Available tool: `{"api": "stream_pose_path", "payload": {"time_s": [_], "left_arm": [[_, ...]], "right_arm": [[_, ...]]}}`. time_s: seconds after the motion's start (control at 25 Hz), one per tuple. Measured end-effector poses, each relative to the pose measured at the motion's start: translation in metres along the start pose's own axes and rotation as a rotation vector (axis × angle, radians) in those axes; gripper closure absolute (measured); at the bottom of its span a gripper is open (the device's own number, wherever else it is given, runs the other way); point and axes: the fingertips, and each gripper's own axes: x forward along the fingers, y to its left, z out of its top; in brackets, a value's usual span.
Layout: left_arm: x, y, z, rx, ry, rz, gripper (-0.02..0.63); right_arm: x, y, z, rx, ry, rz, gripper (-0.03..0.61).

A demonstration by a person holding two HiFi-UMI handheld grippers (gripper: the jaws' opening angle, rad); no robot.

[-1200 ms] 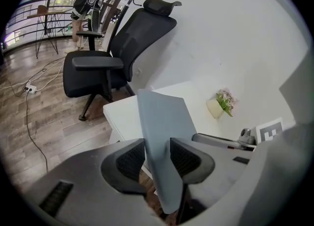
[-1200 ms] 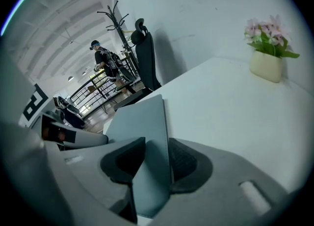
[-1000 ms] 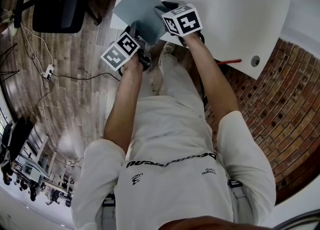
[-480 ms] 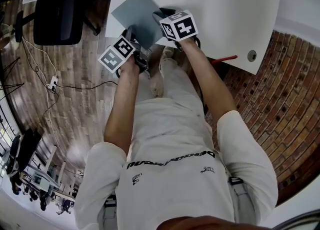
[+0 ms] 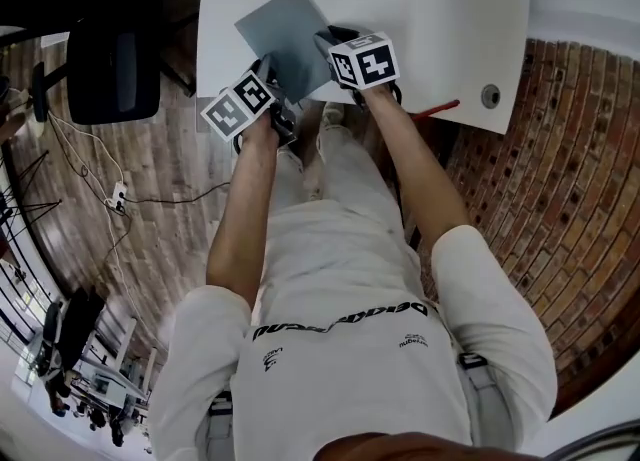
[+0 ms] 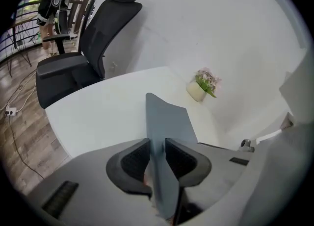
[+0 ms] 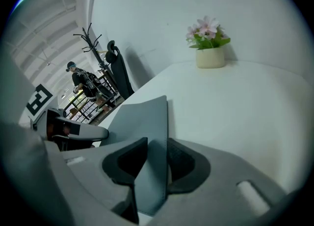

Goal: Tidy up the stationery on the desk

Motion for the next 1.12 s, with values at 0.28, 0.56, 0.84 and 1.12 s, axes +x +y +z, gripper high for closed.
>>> {"api": "stream_pose_path", "payload": {"time_s": [0.28,0.56,0.84,1.12], "left_arm": [[0.029,-0.047,-0.002,0.082,0.056,-0.077,0.515],[0.055,-0.087,-0.01,0.183,0.108,-0.129,0.515],[0.071,-0.11,-0.016,0.242,0.159,-0.169,0.515],[0.087,-0.126,-0.021,0.283,0.193,-0.195,0.515]], "right_arm": [[-0.027,-0.044,-0.01,0.109,-0.039,-0.029,0.457],[-0.052,-0.08,-0.026,0.201,-0.069,-0.086,0.457],[-0.068,-0.098,-0.038,0.242,-0.076,-0.116,0.457],[-0.077,-0.111,-0.047,0.278,-0.087,-0.138,0.456]]}}
